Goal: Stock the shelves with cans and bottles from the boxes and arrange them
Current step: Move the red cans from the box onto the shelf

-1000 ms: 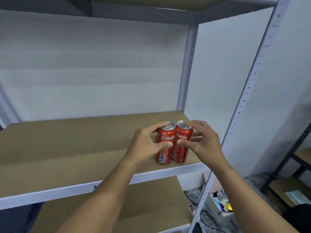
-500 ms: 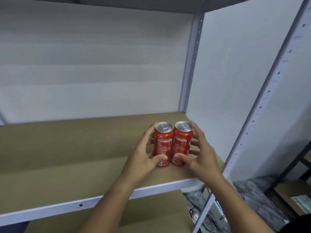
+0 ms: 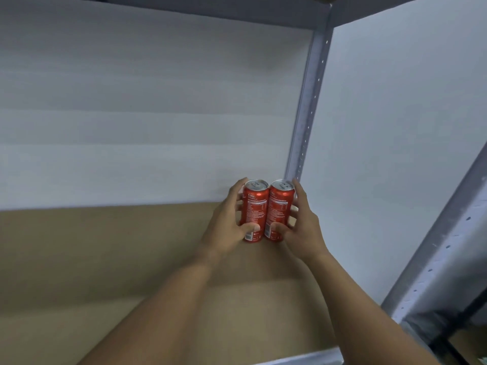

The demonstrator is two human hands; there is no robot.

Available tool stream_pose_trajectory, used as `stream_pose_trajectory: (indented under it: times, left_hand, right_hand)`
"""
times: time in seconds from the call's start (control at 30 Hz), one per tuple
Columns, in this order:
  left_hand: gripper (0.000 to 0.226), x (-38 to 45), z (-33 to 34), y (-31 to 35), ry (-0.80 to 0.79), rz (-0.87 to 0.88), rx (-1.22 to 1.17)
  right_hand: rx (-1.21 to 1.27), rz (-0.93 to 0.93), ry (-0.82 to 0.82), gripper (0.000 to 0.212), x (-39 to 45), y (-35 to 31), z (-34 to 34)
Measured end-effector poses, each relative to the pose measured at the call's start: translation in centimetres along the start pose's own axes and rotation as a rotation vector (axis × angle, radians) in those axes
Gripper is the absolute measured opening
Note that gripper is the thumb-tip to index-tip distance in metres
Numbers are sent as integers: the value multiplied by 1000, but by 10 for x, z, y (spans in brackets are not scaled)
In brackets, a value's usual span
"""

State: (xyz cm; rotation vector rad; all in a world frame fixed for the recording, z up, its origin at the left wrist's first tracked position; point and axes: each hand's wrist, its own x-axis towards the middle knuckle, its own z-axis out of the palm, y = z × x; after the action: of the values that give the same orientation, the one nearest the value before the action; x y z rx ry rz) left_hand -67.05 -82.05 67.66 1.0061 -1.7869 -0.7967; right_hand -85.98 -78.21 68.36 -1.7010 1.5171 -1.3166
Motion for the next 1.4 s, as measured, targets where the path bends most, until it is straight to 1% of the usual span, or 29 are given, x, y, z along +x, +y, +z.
stream_pose_trajectory:
  times: [0.23, 0.5, 0.6, 0.67, 0.7, 0.73, 0.8, 0.87, 0.93, 1.0, 1.07, 1.2, 1.3, 1.4]
  left_hand:
    - [108, 40, 6, -14, 0, -5, 54]
    - [108, 49, 10, -16, 0, -27, 149]
    - [112, 47, 14, -13, 17, -57, 153]
    - [119, 42, 19, -9, 38, -113, 144]
    - [118, 38, 20, -7, 46, -156, 141]
    - [114, 33, 21, -5, 55, -196, 146]
    - [95, 20, 17, -4, 68, -229, 190]
    - [73, 2, 8, -3, 69, -203, 238]
    - [57, -19, -3, 0, 63, -164, 254]
    - [50, -45, -15, 5, 46, -162, 276]
    - [46, -74, -25, 10, 24, -165, 304]
    - [38, -141, -45, 22, 20, -140, 327]
    - [34, -193, -65, 30, 58, -138, 323]
    - [21, -246, -86, 31, 154, -44, 364]
  right_hand:
    - [-37, -20, 12, 102, 38, 19, 5]
    - [-64, -26, 0, 103, 52, 22, 7]
    - [-48, -18, -19, 102, 48, 15, 9]
    - [-42, -10, -32, 104, 43, 9, 11]
    - [-19, -2, -34, 105, 40, 6, 12]
    - [2, 16, -36, 105, 35, 5, 13]
    - [-26, 44, -17, 101, 23, 4, 13]
    - [-94, 65, 27, 90, 5, -3, 13]
    - [-160, 109, 50, 81, -16, -14, 12]
    - [-222, 153, 42, 80, -40, -22, 16]
    - [-285, 152, 22, 80, -65, -27, 24]
    - [-314, 169, 32, 68, -125, -53, 47]
    - [-303, 107, 64, 63, -174, -77, 71]
    - [-287, 5, 97, 53, -225, -98, 98]
